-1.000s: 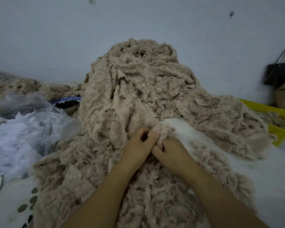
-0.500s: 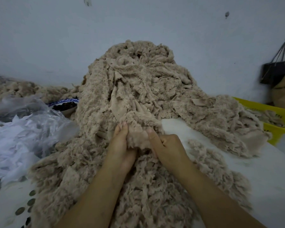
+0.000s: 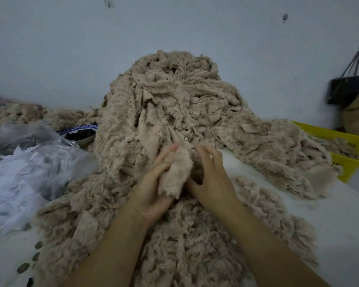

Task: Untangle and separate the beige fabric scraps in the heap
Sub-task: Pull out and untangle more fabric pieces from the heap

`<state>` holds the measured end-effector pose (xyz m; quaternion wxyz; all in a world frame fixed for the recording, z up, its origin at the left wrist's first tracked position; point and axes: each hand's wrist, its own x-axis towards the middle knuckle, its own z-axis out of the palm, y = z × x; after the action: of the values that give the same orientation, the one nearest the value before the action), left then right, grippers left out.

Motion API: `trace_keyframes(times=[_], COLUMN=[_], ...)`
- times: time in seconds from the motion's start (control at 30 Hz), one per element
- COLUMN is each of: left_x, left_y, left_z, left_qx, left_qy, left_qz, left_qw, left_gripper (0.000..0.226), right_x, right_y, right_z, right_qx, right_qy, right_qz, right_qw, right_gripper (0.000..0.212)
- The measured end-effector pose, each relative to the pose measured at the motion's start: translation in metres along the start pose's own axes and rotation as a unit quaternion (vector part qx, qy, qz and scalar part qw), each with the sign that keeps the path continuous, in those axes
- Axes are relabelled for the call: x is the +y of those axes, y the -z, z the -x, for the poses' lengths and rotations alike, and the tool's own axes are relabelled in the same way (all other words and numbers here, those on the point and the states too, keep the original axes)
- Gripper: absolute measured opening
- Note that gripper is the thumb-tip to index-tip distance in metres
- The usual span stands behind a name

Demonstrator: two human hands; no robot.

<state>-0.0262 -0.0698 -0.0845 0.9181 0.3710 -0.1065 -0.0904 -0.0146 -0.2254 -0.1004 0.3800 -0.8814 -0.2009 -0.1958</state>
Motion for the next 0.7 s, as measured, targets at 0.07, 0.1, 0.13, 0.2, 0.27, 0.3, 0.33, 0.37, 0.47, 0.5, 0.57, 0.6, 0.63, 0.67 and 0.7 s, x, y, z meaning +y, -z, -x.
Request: trace_keyframes(times=[0.07,0.1,0.13,0.2,0.27,0.3,0.33,0.37,0.47,0.5,0.57,0.6,0.63,0.67,0.7], left_x=[-0.004,-0.004,-0.004,-0.002,0.001,0.003,0.003,0.003,-0.001,-0.003,-0.007,-0.008,-0.009,-0.009,-0.009], left_y=[-0.005,-0.006,-0.006,-0.003,0.0,0.0,0.0,0.0,0.005,0.006,0.007,0.008,0.009,0.009,0.01], left_z=[0.002,0.003,0.004,0.007,0.009,0.008,0.007,0.006,-0.004,-0.007,-0.012,-0.013,-0.015,-0.015,-0.015], left_qx=[-0.044,-0.065,-0.079,-0.095,-0.102,-0.119,-0.125,-0.099,0.023,0.058,0.12,0.143,0.16,0.169,0.17], left_qy=[0.042,0.061,0.078,0.095,0.092,0.091,0.079,0.054,-0.04,-0.063,-0.099,-0.111,-0.119,-0.125,-0.127], left_qz=[-0.051,-0.053,-0.042,-0.007,0.039,0.074,0.109,0.125,0.062,0.0,-0.112,-0.141,-0.143,-0.127,-0.109], left_qw=[0.997,0.995,0.993,0.991,0.99,0.986,0.983,0.986,0.997,0.996,0.982,0.973,0.969,0.969,0.971], left_gripper=[0.03,0.03,0.031,0.033,0.032,0.029,0.028,0.029,0.047,0.056,0.062,0.061,0.058,0.052,0.043], right_x=[-0.004,-0.004,-0.002,0.005,0.011,0.014,0.017,0.018,0.012,0.009,0.008,0.01,0.012,0.015,0.016], right_y=[-0.002,-0.002,-0.002,0.001,0.005,0.007,0.008,0.008,0.008,0.007,0.007,0.007,0.008,0.008,0.008], right_z=[-0.001,-0.001,-0.001,-0.002,-0.002,-0.002,-0.002,-0.002,-0.003,-0.003,-0.003,-0.003,-0.003,-0.003,-0.003], right_qx=[-0.021,-0.018,-0.01,0.015,0.038,0.044,0.054,0.07,0.127,0.14,0.153,0.154,0.151,0.144,0.138], right_qy=[0.01,0.017,0.022,-0.022,-0.086,-0.109,-0.12,-0.118,-0.108,-0.102,-0.1,-0.11,-0.124,-0.138,-0.148], right_qz=[-0.072,-0.061,-0.018,0.02,0.012,0.006,-0.001,-0.007,-0.004,0.003,0.013,0.001,-0.028,-0.066,-0.098], right_qw=[0.997,0.998,1.0,0.999,0.996,0.993,0.991,0.99,0.986,0.985,0.983,0.982,0.98,0.978,0.974], right_gripper=[0.056,0.043,0.028,0.008,0.009,0.011,0.01,0.007,0.023,0.031,0.032,0.026,0.02,0.016,0.012])
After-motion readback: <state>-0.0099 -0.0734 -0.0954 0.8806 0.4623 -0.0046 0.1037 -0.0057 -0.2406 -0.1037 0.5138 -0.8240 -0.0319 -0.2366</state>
